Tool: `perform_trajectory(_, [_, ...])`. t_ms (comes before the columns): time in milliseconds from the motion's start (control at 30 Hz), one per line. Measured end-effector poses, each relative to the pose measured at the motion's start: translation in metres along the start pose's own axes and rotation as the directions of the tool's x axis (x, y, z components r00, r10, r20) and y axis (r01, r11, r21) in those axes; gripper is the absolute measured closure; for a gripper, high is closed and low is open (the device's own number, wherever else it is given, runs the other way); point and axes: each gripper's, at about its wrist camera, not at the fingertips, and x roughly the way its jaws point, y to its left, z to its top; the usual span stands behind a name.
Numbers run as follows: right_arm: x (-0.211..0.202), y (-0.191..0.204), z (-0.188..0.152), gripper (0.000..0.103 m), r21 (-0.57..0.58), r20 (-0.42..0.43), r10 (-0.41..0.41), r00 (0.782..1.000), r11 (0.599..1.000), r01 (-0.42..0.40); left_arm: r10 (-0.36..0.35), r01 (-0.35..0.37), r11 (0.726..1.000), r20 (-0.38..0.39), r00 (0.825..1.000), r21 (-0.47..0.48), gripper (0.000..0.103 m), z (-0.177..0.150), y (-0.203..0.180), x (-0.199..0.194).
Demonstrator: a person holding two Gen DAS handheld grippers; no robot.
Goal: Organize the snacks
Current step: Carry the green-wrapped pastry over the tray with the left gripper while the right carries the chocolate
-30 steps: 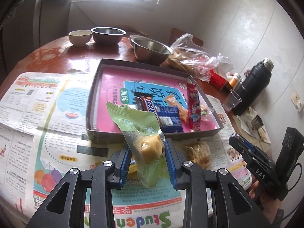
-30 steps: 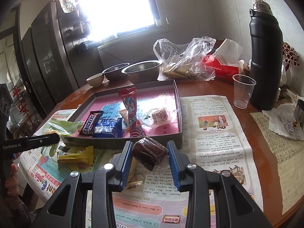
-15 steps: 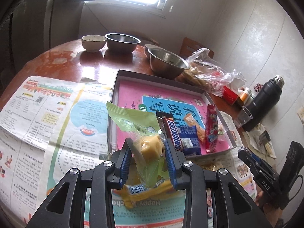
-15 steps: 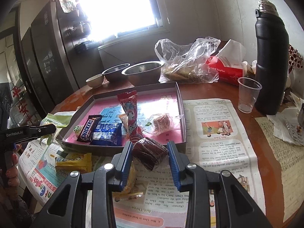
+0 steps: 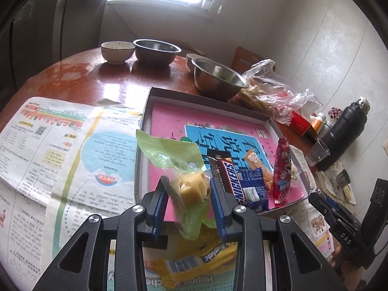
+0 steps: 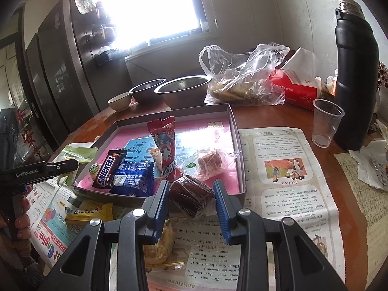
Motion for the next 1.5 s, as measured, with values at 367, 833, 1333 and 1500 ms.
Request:
perform_trajectory(367, [0.013,-0.005,0.006,0.066,0.010,-0.008,-0.020,1.000,1.000,0.020,0.033,-0.033,0.999,0.000,0.999,0.027,0.068,-0.003,0.003,0.015])
perform_trajectory(833, [0.035,-0.003,0.013,0.066,0.007,-0.025,-0.045,0.999,0.999,0.045,0.009,-0.009,0.999,-0.002,1.000,0.047,0.066,-0.004,0.006,0.021])
perform_trajectory(1333, [0.048,-0.003,0.016,0.066,0.012,-0.038,-0.048,0.998,0.999,0.049,-0.020,0.021,0.997,-0.007,1.000,0.075,0.065,-0.006,-0.003,0.028])
perform_trajectory(1500, [0.050,-0.007,0.017,0.066,0.029,-0.036,-0.052,0.998,0.998,0.053,-0.028,0.029,0.995,-0.008,1.000,0.091,0.065,-0.006,-0.005,0.030])
